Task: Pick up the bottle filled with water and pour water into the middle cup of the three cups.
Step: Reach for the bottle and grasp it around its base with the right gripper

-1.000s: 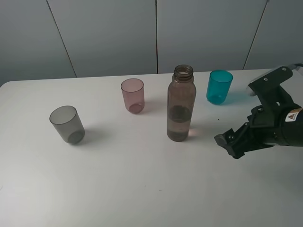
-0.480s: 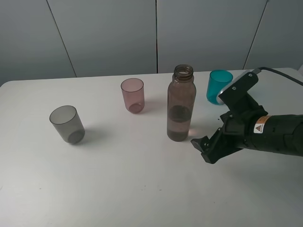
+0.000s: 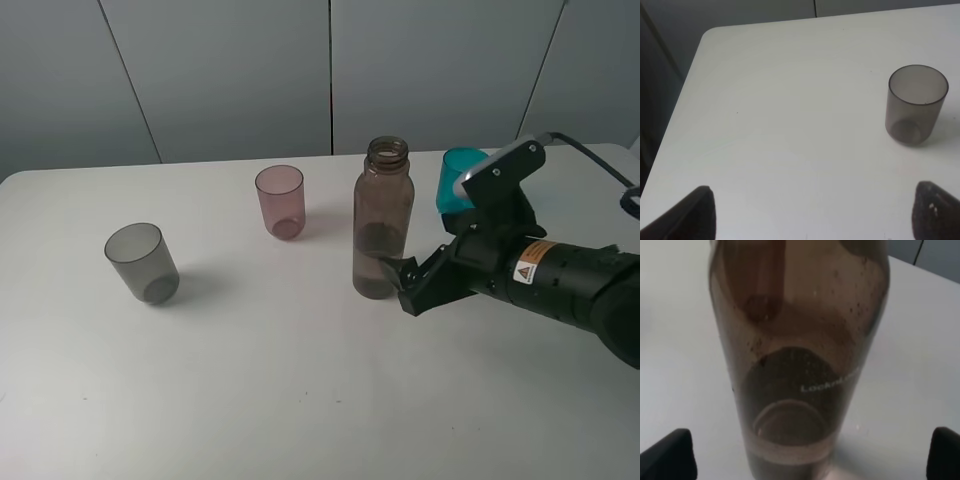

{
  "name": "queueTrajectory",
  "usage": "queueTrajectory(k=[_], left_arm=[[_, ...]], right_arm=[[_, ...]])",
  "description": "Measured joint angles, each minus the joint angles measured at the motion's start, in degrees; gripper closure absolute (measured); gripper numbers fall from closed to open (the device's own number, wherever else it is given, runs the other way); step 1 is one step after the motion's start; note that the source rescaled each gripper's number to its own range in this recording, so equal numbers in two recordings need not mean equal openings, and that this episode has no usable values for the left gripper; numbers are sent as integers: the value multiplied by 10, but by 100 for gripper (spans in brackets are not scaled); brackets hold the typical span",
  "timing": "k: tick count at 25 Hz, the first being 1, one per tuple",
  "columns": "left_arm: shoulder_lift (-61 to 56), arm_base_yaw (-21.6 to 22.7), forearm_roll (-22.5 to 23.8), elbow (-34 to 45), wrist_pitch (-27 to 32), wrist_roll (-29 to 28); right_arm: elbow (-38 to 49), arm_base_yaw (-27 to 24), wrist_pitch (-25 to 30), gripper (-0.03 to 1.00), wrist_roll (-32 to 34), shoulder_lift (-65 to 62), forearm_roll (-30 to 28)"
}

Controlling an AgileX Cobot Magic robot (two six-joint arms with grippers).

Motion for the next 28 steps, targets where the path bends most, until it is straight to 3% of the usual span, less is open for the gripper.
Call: queueTrajectory(k=[15,28], left_arm=[[0,0,0,0,0,2],[0,0,0,0,0,2]], right_arm=[[1,0,-82,-3,27,85,-21],[-4,0,-152,-3,18,138,9]])
